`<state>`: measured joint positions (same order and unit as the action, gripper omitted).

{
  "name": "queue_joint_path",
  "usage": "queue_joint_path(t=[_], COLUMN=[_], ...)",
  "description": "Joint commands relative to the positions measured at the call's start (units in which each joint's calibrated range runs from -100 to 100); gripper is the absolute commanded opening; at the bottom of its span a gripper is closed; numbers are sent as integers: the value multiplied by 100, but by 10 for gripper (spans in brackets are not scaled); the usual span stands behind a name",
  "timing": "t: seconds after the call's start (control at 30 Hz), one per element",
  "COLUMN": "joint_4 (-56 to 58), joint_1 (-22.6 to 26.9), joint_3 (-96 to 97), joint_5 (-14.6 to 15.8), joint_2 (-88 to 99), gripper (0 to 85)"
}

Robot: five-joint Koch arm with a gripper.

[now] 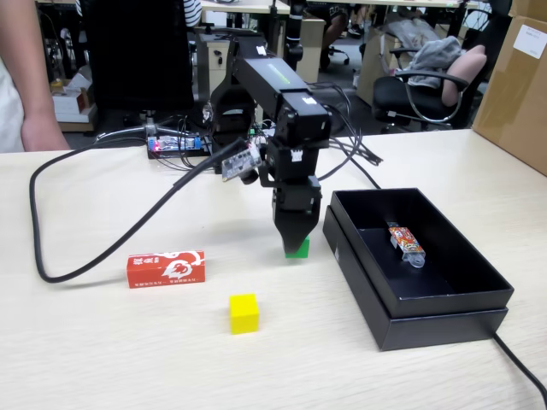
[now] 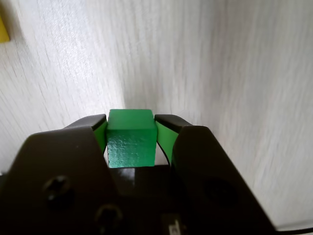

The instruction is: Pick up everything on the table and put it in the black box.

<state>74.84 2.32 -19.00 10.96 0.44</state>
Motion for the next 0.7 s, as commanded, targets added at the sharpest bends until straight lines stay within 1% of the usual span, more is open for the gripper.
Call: queue_joint_path(t=[0.0, 0.13, 0.2, 0.33, 0.43, 0.5, 0.67], joint_4=[72, 72, 72, 72, 72, 80, 80], joint_1=[-59, 0, 156, 513, 747, 913, 977], joint_3=[114, 739, 1047, 1220, 893, 240, -285], joint_5=[-44, -39, 5, 112, 200, 269, 327], joint_2=[1212, 2589, 3404, 4368, 4425, 4230, 3909], gripper=[59, 59, 59, 59, 60, 59, 59])
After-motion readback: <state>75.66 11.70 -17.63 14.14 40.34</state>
